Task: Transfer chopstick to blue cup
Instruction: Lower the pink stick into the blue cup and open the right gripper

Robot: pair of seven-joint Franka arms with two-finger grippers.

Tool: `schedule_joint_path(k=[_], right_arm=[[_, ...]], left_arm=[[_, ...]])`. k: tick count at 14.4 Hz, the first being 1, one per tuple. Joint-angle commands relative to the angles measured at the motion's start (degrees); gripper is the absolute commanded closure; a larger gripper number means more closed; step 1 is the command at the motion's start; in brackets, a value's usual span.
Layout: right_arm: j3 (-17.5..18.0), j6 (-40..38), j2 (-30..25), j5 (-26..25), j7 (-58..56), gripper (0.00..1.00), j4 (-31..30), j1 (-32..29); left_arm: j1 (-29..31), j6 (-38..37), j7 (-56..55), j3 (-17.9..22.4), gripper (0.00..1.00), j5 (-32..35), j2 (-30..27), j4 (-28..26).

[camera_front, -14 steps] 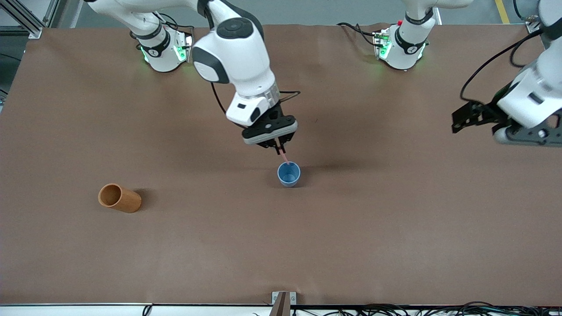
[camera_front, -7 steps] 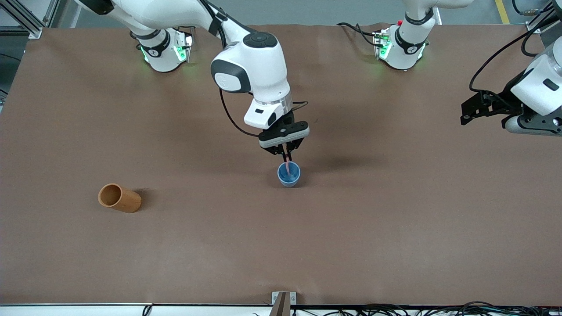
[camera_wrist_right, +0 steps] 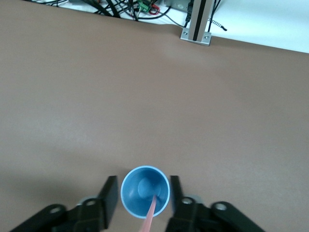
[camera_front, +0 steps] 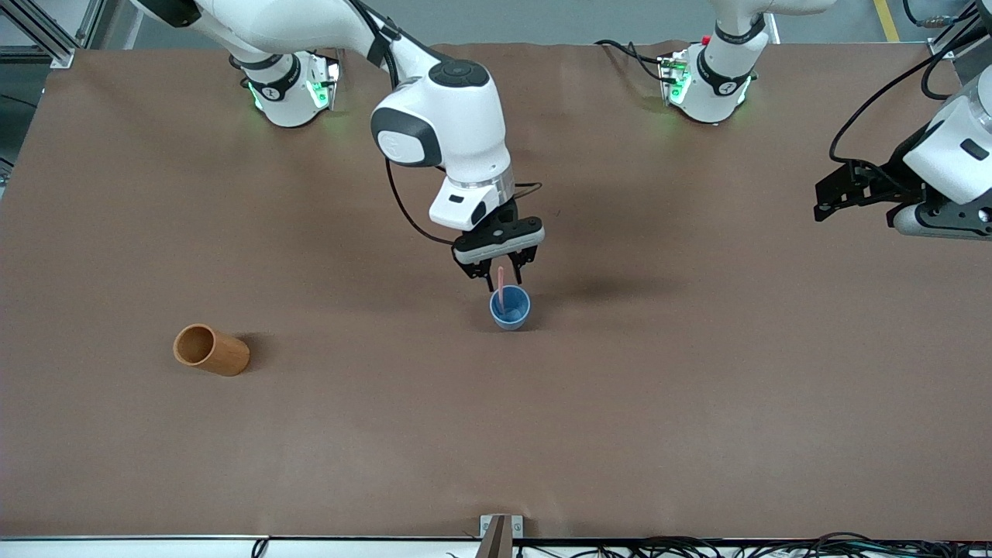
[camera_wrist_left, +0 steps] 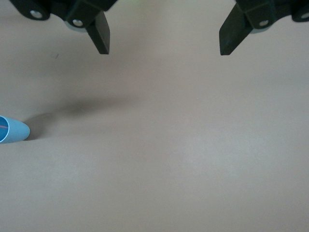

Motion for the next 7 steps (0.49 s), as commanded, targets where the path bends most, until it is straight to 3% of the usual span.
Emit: schedule_joint_path(k=[1,4,7], right_arm=[[0.6,-0.1,-2.4,-0.9,1.1,0.0,-0.2,-3.1],[1.1,-0.8,-6.8,0.6,0.6,0.0,-1.7,-7.3],[1.3,-4.3,-10.8,9.6,0.0,0.0,-1.8,-11.1]], left_arm=[[0.1,0.1,-0.7,0.0,0.0,0.0,-0.4,0.5],[0.3,0.1,0.2,-0.6,0.0,2.2,-0.6,0.4],[0.6,0.4,0.4,-0.6,0.0,1.5,-0.6,0.5]])
